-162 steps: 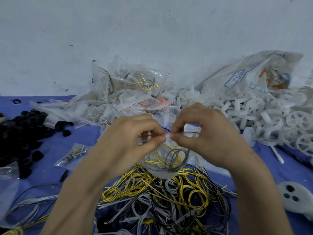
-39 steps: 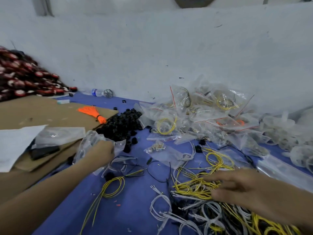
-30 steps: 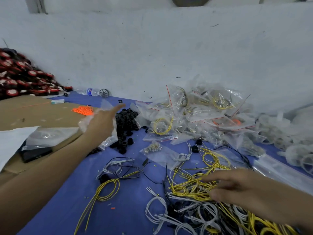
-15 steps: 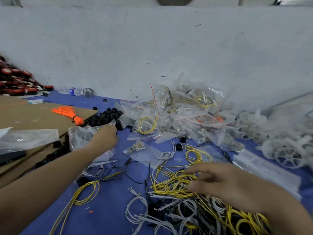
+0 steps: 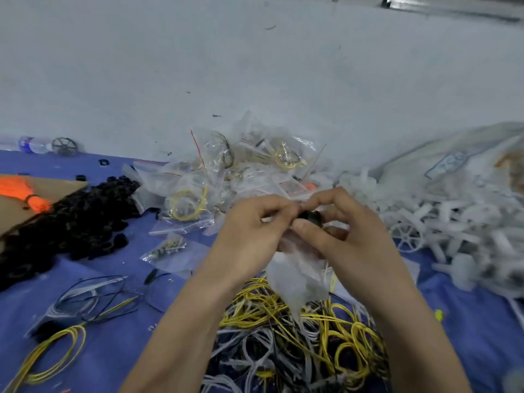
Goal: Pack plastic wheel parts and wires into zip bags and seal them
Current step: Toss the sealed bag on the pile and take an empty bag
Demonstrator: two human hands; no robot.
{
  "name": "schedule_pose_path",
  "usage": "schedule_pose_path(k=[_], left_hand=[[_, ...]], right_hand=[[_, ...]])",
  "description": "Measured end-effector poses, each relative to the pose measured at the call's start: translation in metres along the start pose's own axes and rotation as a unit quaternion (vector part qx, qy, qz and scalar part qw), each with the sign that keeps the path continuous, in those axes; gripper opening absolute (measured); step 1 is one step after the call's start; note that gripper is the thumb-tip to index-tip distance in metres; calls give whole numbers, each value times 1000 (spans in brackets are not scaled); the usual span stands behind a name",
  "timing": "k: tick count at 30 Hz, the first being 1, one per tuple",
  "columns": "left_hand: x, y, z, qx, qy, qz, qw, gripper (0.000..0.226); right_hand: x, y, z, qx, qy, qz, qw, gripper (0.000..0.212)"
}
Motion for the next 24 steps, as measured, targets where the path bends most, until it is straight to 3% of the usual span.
schedule_pose_path(k=[3,6,10,16,20,24], left_hand=[[3,4,3,-29,23,-4,999,30],[10,-2,19,-141,10,-18,990,34],[16,-7,13,-359,59,-14,931,28],[21,-5,30,-384,6,-51,922,20],[20,-8,34,-359,0,-71,931,23],[16,-9,45,-288,-35,-90,953,26]], right_hand=[[1,-24,21,111,-31,-49,992,25],[6,-48,44,178,-60,-89,978,37],[13,-79,33,205,-24,-157,966,38],[11,-101,1,317,40,-247,915,40],[5,-82,-30,414,168,-243,861,38],[6,-81,-31,384,159,-238,878,47]])
Point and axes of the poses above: each hand's wrist, its own x-axis towards the middle knuckle, its own z-axis out of the back of the hand, y = z × x, the point moved 10 cm from there along x, towards the middle knuckle, and after that the axes turned 10 degrees about -x, right-handed, at the moved point
